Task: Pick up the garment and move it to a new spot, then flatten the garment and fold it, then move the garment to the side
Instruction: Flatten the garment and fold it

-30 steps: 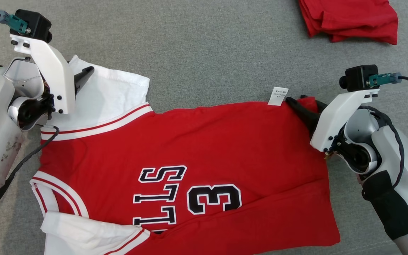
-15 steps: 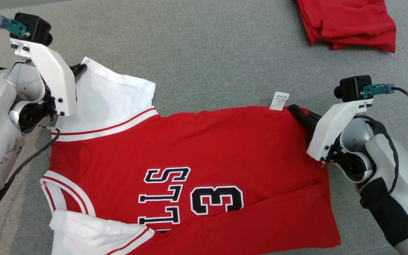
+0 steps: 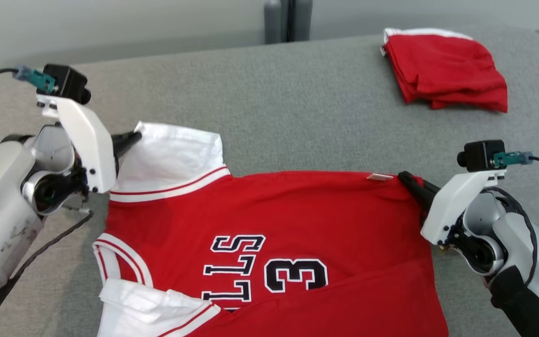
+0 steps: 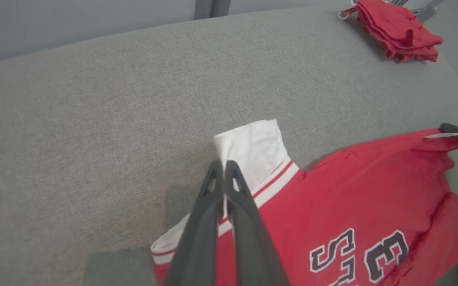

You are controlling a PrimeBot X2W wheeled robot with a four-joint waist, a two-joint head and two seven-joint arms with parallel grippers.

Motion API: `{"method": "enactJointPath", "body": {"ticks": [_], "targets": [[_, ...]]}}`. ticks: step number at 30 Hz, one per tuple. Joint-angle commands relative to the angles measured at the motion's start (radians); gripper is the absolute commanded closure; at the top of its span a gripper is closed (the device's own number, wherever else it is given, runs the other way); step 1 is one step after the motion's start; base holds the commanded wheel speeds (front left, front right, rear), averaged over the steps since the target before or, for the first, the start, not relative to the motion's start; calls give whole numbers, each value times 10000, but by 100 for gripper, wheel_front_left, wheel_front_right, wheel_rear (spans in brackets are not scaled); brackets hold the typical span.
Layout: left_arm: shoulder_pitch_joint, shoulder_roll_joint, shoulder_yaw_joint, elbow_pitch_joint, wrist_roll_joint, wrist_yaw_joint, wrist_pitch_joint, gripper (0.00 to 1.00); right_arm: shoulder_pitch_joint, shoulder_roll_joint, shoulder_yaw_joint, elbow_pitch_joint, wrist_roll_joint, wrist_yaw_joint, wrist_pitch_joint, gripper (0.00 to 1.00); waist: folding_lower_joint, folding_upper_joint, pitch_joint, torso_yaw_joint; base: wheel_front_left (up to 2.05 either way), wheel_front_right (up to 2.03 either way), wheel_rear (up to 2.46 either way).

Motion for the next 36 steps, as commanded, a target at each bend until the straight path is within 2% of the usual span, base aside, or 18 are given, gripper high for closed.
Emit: {"method": "enactJointPath", "body": {"ticks": [1,9,19,28,36], "targets": [[199,205,-74,-162,-257,-15,240,100,170,-141,79,-80,111,25,8,100,0,0,-415,187,0,0,0],[855,966,-348,-1063,-1577,-16,2113,100,455,-925,885,-519,626,24,215,100,0,0,-1099,434,0,0,0],[1466,1549,-521,-1938,-2939,49,4123,100,201,-1341,1721,10,1470,24,272,100,0,0,-1584,787,0,0,0],[1849,1931,-663,-2956,-3445,419,4924,100,41,-1612,2454,318,2098,24,-5,100,0,0,-1828,1030,0,0,0],[2209,2236,-825,-3534,-3615,827,5167,100,-31,-2090,3452,-289,2684,25,663,100,0,0,-2027,1023,0,0,0]]}}
